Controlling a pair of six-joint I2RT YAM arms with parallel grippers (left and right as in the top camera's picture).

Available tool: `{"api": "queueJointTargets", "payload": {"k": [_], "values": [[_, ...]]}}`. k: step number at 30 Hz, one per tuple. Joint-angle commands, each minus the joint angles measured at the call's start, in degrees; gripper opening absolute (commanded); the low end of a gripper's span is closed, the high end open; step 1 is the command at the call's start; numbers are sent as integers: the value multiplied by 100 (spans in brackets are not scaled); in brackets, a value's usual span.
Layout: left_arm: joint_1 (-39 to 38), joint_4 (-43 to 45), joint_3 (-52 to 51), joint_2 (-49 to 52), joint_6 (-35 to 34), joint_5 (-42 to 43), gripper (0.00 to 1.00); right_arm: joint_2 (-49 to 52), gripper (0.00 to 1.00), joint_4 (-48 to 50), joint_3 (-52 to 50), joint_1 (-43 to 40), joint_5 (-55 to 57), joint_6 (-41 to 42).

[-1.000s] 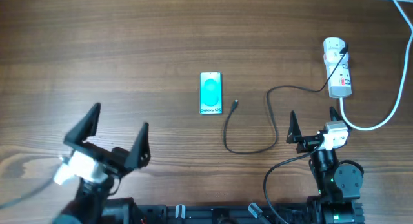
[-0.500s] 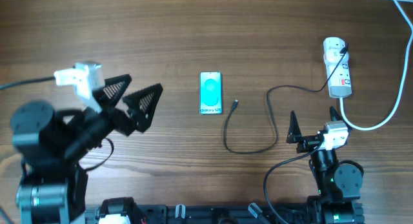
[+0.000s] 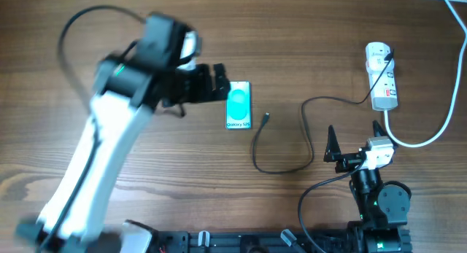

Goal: Plug charger to phone and switch on socket
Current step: 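Reach the left gripper forward over the light-blue phone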

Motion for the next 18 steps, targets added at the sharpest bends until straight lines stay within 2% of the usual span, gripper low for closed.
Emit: {"api": "queueJointTargets", "payload": {"k": [1, 3, 7, 10, 18], "values": [[-356, -341, 828, 1167, -76, -269, 100, -48, 100, 11, -7, -15, 15, -103], [-481, -87, 828, 1482, -74, 81, 100, -48, 100, 11, -7, -15, 15, -103], [-645, 44, 813, 1941, -151, 70, 100, -48, 100, 11, -7, -15, 15, -101], [-656, 17, 813, 2339, -577, -409, 100, -48, 100, 11, -7, -15, 15, -101], [-721, 376, 813, 3104, -695, -444, 100, -48, 100, 11, -7, -15, 15, -101]]}}
